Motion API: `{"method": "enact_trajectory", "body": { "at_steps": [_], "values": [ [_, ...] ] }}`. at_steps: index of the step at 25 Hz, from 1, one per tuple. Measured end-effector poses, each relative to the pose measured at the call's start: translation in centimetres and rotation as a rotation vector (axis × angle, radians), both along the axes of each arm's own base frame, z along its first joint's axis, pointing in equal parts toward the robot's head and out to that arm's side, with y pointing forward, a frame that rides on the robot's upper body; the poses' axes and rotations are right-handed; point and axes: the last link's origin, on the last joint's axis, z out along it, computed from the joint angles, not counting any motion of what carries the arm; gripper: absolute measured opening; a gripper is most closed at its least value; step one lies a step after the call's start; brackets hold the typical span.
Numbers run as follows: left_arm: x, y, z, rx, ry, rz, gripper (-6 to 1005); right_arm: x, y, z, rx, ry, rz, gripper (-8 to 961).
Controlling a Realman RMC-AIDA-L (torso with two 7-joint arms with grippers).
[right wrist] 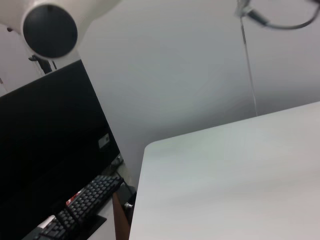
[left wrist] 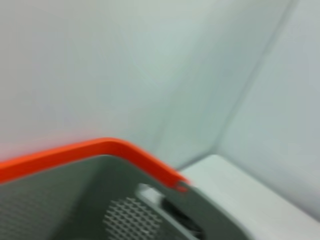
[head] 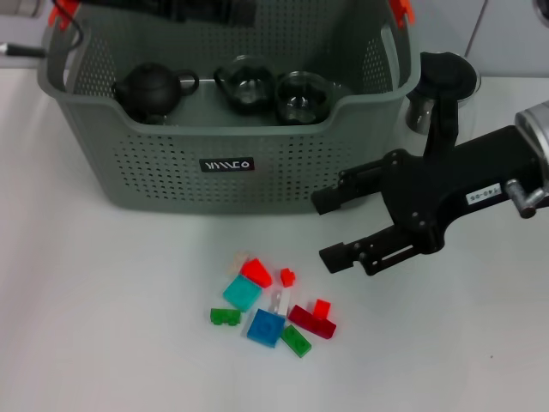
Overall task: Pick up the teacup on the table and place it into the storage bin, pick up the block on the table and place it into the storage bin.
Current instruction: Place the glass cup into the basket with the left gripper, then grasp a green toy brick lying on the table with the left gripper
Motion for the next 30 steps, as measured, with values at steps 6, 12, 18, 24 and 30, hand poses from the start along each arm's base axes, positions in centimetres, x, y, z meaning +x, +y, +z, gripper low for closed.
{"method": "enact_trajectory", "body": {
  "at_steps": [6,12,18,24,30],
  "values": [
    [-2.4,-4.0,0.7,-0.136,-0.022,-0.060,874,-0.1,0.1,0.5,-0.005,0.004,-0.001,834],
    [-5.6,-7.3,1.4,-0.174,-0.038,-0.134,875,-0.1,0.2,0.4,0.000,0.000,-0.006,832],
    [-8.5,-9.9,-0.5,-0.142,-0.002,-0.291,874,0.3,0.3,0.0,0.013,-0.020,-0.014,834],
    [-10.0,-10.7,-2.3,-0.152,-0.015,-0.368,874,0.9,-0.2,-0.8,0.036,0.010,0.030,835],
    [-11.0,-11.4,-3.7,-0.136,-0.037,-0.420,874,1.4,-0.3,-2.0,0.068,-0.001,0.052,834]
  ]
}}
